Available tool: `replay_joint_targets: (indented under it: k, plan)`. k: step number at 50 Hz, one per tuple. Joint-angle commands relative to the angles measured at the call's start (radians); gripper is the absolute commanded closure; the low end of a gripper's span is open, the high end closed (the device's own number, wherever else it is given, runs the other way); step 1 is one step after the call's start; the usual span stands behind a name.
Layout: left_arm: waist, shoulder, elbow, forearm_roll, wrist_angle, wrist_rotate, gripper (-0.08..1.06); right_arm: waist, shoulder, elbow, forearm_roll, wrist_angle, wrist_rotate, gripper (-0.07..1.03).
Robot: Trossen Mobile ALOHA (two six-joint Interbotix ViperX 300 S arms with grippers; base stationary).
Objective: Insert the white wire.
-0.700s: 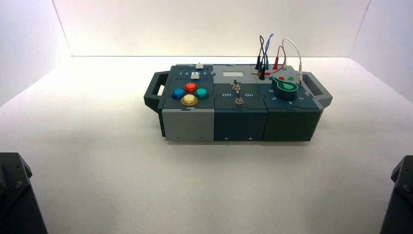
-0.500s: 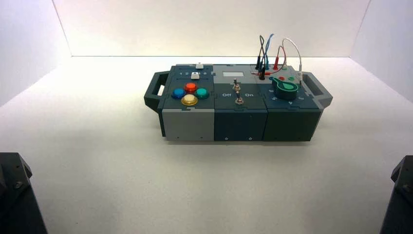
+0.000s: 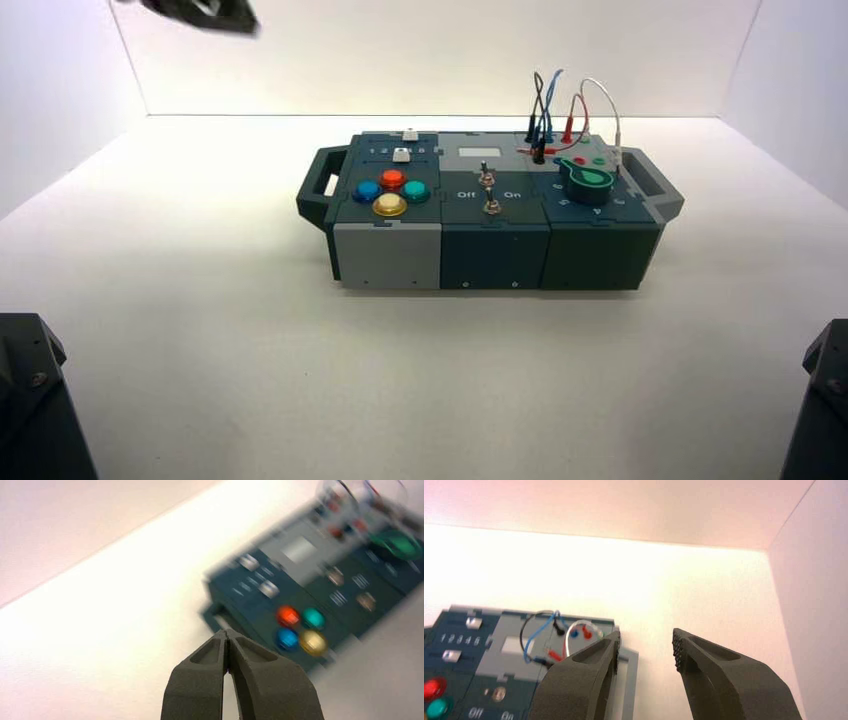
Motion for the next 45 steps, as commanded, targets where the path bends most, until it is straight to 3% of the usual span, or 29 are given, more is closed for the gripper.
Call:
replay_joint_targets:
  k: [1,5,11,20,29,45]
  plan:
    - [-0.055,0.035,-0.051,0.0,0.041,0.02,1.01,-0.005,0.005,-0.054,0.003,0.051,0.0,0.43]
    - [-0.081,0.057,-0.061,0.0,0.06,0.028,1.01,-0.005,0.011,-0.058,0.003,0.069,-0.002,0.44]
    - [-0.143,0.101,-0.083,0.0,0.097,0.035,1.01,-0.005,0.064,-0.087,0.002,0.16,-0.005,0.44]
    - [-0.175,0.094,-0.081,0.002,0.103,0.037,1.01,-0.003,0.132,-0.107,0.003,0.229,-0.011,0.44]
    - [-0.196,0.075,-0.083,0.0,0.118,0.067,1.01,0.0,0.17,-0.126,0.003,0.296,-0.021,0.44]
    - [-0.244,0.014,-0.087,-0.008,0.114,0.081,1.01,0.029,0.173,-0.152,0.005,0.46,-0.069,0.44]
